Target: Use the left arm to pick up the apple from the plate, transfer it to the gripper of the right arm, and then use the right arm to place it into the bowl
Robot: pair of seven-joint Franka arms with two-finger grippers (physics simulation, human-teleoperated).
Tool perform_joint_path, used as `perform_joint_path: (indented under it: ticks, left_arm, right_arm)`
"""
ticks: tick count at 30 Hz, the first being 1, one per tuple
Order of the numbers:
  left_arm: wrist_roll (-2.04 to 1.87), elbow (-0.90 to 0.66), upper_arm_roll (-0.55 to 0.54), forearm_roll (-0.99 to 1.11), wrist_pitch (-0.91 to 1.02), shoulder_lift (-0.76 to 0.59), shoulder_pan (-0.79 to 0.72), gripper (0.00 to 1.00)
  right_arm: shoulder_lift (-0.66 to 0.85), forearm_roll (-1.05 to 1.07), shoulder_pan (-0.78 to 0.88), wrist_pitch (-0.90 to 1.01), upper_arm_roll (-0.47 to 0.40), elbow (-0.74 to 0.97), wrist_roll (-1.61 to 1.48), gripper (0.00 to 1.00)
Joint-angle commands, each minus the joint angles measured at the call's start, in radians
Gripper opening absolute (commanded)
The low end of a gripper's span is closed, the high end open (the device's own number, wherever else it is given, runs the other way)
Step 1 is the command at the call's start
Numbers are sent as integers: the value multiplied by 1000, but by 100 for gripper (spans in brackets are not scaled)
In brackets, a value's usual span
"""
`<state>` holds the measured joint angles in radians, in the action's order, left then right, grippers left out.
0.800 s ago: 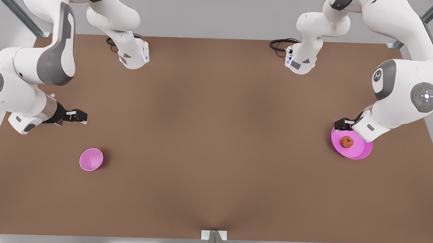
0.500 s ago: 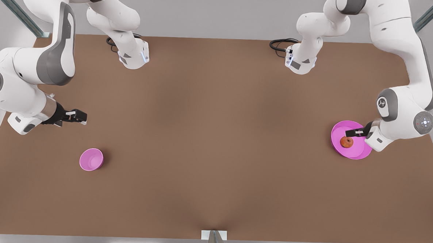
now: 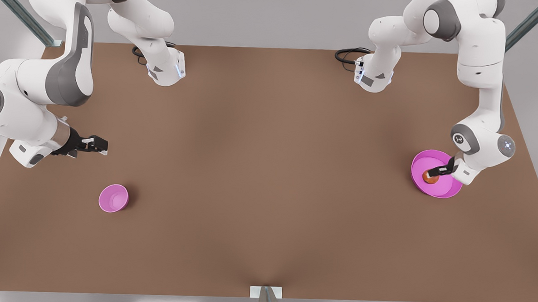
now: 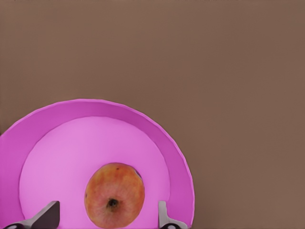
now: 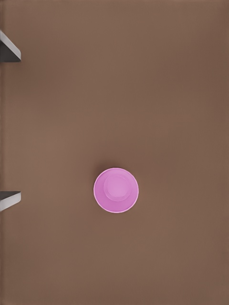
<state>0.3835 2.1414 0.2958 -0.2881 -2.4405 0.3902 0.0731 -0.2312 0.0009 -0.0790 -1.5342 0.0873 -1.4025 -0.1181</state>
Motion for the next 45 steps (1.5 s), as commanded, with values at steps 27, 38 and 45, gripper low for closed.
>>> perform_joint_path:
  ticks: [27,38,45]
  left_arm:
    - [388,14,-17,-51,-100,85,-1,84]
    - [402,14,-17,-51,-100,99,-1,71]
    - [408,12,-17,-51,-98,102,-1,69]
  right_arm:
    - [-17,11,-27,13,-4,46,-3,100]
    - [-25,10,-39,13,0,46,-11,100]
    - [-25,7,-39,14,2,59,-11,100]
